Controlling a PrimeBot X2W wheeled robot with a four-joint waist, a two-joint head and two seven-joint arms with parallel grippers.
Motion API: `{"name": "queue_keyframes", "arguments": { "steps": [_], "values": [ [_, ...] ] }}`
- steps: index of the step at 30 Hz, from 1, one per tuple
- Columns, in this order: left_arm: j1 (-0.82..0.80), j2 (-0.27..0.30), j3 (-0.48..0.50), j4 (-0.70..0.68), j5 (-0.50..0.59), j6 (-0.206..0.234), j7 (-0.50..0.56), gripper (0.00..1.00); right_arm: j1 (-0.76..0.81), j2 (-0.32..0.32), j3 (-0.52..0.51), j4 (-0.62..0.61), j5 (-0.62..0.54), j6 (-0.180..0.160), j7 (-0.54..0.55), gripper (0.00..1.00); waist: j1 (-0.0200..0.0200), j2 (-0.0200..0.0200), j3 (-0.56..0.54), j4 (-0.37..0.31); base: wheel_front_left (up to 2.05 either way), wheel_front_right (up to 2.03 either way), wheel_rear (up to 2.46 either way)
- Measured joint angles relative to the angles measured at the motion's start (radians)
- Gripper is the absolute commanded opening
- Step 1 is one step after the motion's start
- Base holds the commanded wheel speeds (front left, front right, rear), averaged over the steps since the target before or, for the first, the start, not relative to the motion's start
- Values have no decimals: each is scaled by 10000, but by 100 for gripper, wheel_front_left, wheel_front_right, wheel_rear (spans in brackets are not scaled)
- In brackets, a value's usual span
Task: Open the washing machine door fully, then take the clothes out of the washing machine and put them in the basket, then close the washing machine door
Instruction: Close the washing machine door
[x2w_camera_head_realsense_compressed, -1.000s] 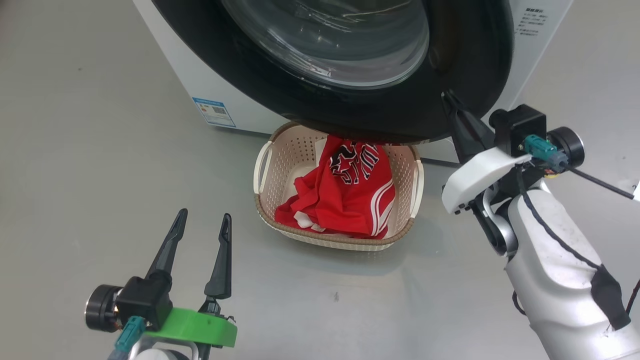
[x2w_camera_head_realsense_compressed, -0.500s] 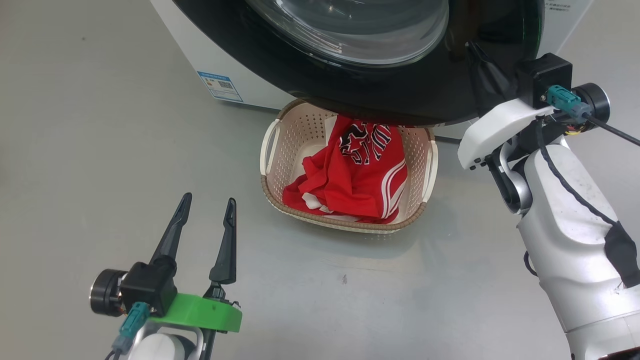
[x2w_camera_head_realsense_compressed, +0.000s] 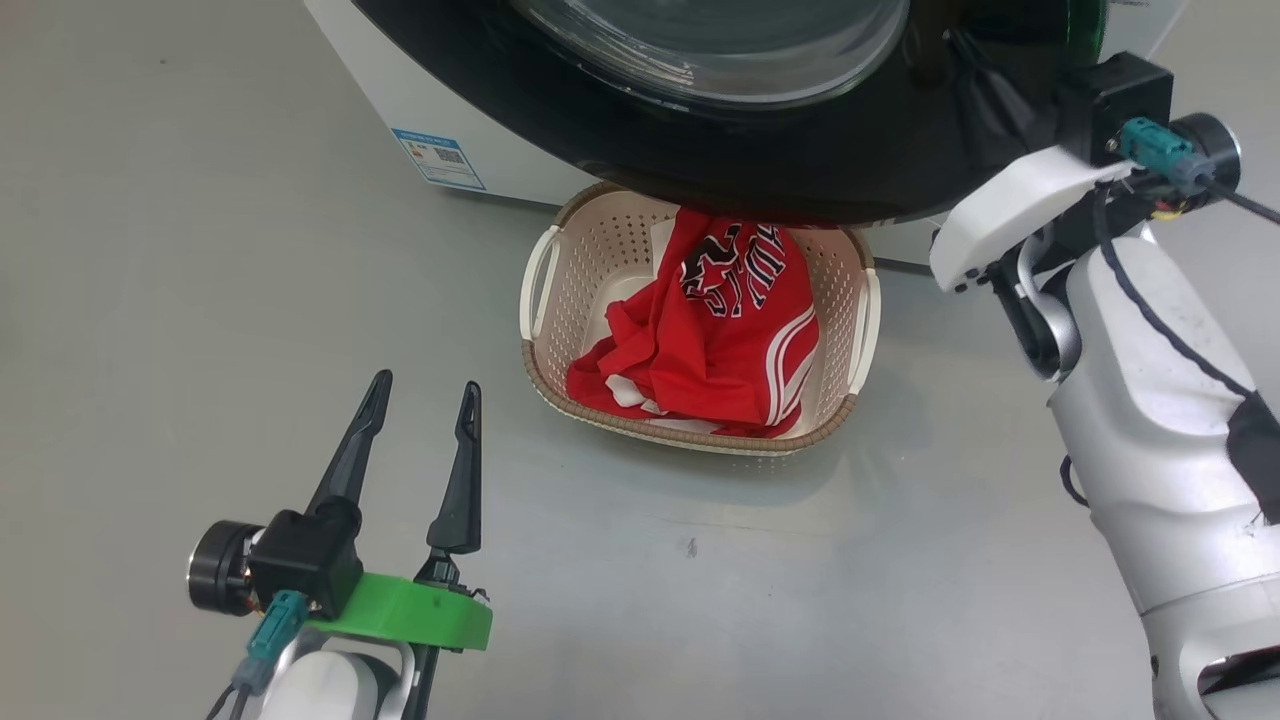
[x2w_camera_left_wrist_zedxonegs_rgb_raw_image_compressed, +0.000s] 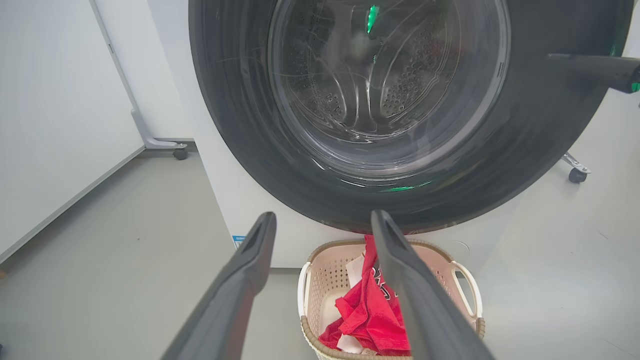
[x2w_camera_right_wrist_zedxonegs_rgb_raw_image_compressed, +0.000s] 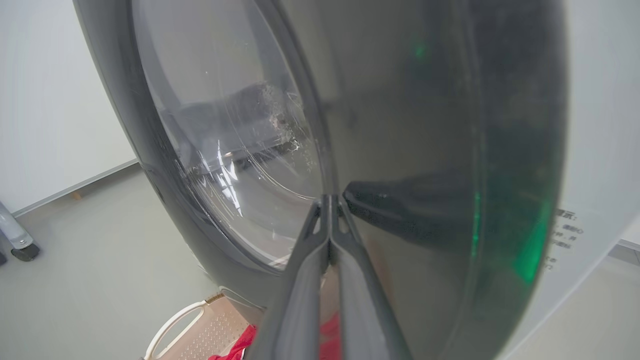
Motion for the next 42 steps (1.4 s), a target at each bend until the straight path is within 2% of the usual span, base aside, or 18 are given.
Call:
{"name": "queue_keyframes", "arguments": {
  "steps": [9,18,34,42],
  "values": [
    [-331,-38,-165,-33,0,-6,-2,100,-961,-508,-240,307,-104,-8,-159,0,0,0,366,128,0,0,0],
    [-603,-69,-242,79,2,-88,-4,100,-1676,-683,-399,763,-192,-21,-387,0,0,0,641,300,0,0,0],
    [-781,-96,-196,125,8,-88,-4,100,-1976,-556,-178,1563,-196,8,-968,0,0,0,587,280,0,0,0],
    [-780,-100,-44,198,29,-79,-6,100,-1124,-117,54,1557,-150,211,-1254,0,0,0,324,60,0,0,0]
  ]
}}
